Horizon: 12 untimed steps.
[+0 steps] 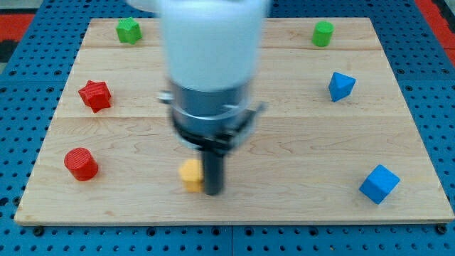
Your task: Move the yellow hexagon to the center left
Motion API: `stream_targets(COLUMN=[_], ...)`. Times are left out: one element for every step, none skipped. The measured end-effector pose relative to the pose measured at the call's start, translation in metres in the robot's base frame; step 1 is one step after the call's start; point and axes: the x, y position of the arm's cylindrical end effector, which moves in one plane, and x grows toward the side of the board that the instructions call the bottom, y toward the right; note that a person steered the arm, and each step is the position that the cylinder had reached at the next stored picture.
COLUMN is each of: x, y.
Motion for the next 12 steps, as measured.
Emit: stream_targets(x=[-0.044,-0.066,-0.042,0.022,0.043,-0.013,-0.056,-0.063,-0.08,-0.088,-0.101,-0.1], y=[-0.057,-0.103,-0.082,-0.099,-0.149,-0.152,-0.155,-0.147,-0.147,-0.132,-0.105,-0.102])
